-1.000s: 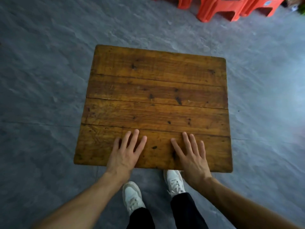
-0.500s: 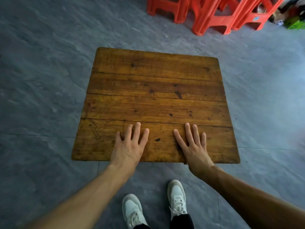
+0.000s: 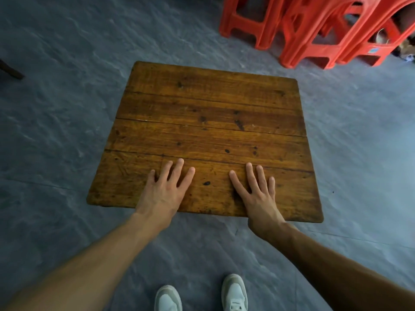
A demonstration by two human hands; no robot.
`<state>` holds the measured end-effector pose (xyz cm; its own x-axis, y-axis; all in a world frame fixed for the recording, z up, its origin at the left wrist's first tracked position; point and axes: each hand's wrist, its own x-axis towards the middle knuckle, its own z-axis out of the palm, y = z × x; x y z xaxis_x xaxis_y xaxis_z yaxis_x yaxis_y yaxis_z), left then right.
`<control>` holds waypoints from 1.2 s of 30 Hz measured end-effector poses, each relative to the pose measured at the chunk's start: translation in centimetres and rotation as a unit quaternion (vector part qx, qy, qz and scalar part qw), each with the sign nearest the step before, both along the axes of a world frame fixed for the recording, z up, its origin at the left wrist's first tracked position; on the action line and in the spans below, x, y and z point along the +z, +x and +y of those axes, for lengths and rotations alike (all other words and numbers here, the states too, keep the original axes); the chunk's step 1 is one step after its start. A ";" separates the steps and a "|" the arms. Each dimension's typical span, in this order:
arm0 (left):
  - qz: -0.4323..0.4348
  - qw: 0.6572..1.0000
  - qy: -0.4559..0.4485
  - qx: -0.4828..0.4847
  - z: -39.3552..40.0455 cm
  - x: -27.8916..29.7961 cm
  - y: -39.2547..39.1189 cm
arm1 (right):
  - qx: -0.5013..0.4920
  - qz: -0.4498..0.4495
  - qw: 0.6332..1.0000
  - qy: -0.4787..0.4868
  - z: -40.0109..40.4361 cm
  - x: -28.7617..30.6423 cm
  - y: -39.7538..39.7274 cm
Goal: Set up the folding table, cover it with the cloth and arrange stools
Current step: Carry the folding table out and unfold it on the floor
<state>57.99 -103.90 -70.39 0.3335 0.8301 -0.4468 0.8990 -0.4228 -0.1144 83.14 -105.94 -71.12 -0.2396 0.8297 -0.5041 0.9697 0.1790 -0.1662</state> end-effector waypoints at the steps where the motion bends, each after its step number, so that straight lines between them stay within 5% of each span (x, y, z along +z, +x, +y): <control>1: -0.003 1.000 -0.004 0.005 0.8 0.3 0.0 | 0.000 0.004 1.000 -0.010 0.9 0.3 0.0; 36: -0.001 0.999 -0.024 0.025 33.6 2.5 -16.8 | 0.008 0.006 1.000 -0.017 33.8 2.0 -16.7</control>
<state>41.22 -70.26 -67.92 0.2929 0.8241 -0.4848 0.9197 -0.3815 -0.0930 66.42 -72.17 -69.13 -0.2599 0.8083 -0.5283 0.9644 0.1895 -0.1844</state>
